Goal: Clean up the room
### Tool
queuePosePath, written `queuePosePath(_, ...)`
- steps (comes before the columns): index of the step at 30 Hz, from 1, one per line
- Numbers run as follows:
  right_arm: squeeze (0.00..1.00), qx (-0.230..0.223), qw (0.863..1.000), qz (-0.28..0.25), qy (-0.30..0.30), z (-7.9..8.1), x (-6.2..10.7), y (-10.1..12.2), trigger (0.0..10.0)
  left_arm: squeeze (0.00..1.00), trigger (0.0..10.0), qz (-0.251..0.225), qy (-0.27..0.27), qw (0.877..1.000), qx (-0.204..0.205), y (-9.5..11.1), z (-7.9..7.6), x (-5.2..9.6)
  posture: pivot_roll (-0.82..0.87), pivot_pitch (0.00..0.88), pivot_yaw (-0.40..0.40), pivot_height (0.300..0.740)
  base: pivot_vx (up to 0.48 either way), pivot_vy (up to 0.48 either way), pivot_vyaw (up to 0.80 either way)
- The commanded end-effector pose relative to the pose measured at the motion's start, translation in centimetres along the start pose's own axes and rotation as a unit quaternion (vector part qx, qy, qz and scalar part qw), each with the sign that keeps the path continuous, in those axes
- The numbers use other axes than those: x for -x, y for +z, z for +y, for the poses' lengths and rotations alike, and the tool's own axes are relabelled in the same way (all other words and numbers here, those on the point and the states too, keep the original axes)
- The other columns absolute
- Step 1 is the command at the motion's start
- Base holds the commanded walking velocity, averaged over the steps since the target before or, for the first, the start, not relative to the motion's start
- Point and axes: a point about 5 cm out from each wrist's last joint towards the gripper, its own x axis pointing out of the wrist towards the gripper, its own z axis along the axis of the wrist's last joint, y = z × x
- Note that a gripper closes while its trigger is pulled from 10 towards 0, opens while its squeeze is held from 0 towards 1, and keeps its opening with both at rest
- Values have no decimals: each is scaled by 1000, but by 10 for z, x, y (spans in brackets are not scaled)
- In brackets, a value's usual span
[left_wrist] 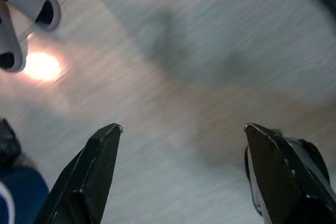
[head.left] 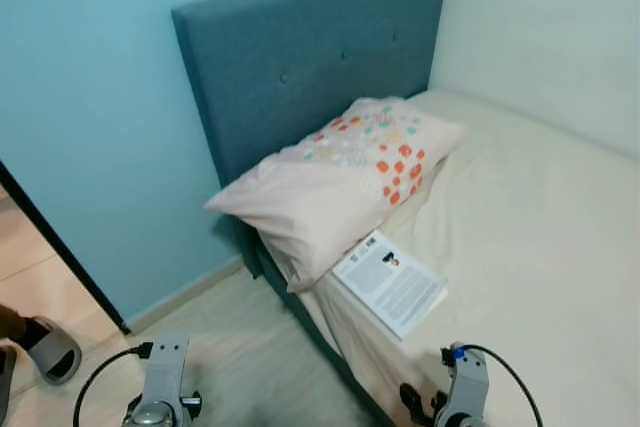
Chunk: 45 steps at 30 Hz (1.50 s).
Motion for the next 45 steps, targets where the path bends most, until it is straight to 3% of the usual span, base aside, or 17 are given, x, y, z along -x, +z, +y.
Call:
queuePosePath(1, 0, 0, 999, 32, -9, 0, 2, -16, 10000, 0, 10000, 31, 15, 999, -3, -16, 12, 2, 31, 0, 25, 690, 0, 0, 0)
queuePosePath(4, 0, 21, 997, 66, -26, -6, 7, -35, 10000, 0, 10000, 57, 20, 998, 4, -30, 15, 4, 43, 0, 8, 704, -263, 0, 0)
queuePosePath(7, 0, 37, 995, 79, -41, -11, 9, -41, 10000, 0, 10000, 60, 18, 998, 1, -30, 14, 4, 50, 0, 3, 713, -451, 0, 0)
queuePosePath(17, 0, 37, 992, 90, -74, -22, 13, -44, 10000, 0, 10000, 45, -10, 999, -26, -22, 2, 3, 47, 0, 7, 723, -320, 0, 0)
queuePosePath(25, 0, 25, 989, 107, -103, -29, 17, -52, 10000, 0, 10000, 42, -26, 998, -39, -22, -3, 3, 46, 0, 10, 723, 0, 0, -658)
queuePosePath(45, 0, 46, 978, 139, -149, -44, 27, -67, 10000, 0, 10000, 51, -52, 995, -67, -37, -4, 6, 34, 0, 21, 723, 0, 0, -651)
